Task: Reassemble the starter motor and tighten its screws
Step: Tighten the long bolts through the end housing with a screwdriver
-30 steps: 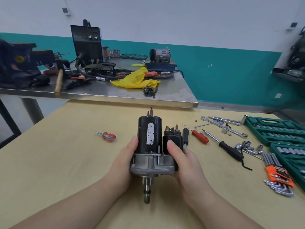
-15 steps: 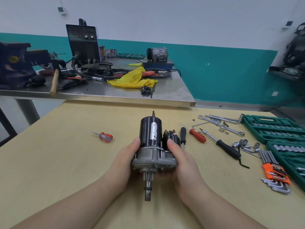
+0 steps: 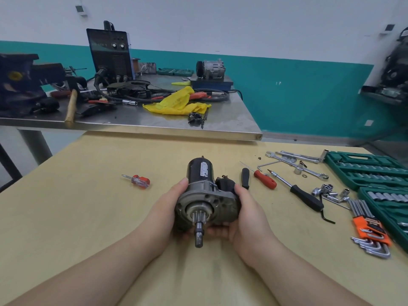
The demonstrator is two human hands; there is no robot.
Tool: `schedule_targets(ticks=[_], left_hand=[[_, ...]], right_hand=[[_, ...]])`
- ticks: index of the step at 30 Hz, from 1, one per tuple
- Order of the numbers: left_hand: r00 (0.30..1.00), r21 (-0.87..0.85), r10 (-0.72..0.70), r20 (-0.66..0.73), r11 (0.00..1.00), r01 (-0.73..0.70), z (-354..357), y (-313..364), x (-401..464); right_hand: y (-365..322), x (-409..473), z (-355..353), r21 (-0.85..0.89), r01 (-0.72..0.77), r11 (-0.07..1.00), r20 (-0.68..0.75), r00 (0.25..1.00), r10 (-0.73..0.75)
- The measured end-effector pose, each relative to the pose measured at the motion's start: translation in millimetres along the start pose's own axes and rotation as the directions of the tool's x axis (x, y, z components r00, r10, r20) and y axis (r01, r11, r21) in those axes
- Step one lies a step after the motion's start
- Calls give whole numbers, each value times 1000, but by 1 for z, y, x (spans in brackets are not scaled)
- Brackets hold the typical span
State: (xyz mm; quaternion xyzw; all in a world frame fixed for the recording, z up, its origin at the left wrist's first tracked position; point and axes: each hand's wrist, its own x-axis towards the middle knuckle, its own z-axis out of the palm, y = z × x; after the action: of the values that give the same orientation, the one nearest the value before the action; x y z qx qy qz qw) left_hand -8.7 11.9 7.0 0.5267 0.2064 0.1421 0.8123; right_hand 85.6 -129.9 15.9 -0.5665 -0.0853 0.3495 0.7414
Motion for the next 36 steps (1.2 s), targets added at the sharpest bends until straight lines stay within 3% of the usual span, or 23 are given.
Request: schedule_targets(ticks=[10, 19, 36], left_hand=[[997, 38, -68, 24, 997, 67, -8, 16, 7], [992, -81, -125, -1, 989, 125, -20, 22, 7], [990, -77, -139, 28, 987, 140, -22, 19, 12]], right_hand=[[6, 7, -12, 4, 14, 1000, 112, 994, -14], [13, 4, -6, -54, 249, 967, 201, 951, -234], [13, 11, -8, -85, 204, 975, 171, 967, -188]])
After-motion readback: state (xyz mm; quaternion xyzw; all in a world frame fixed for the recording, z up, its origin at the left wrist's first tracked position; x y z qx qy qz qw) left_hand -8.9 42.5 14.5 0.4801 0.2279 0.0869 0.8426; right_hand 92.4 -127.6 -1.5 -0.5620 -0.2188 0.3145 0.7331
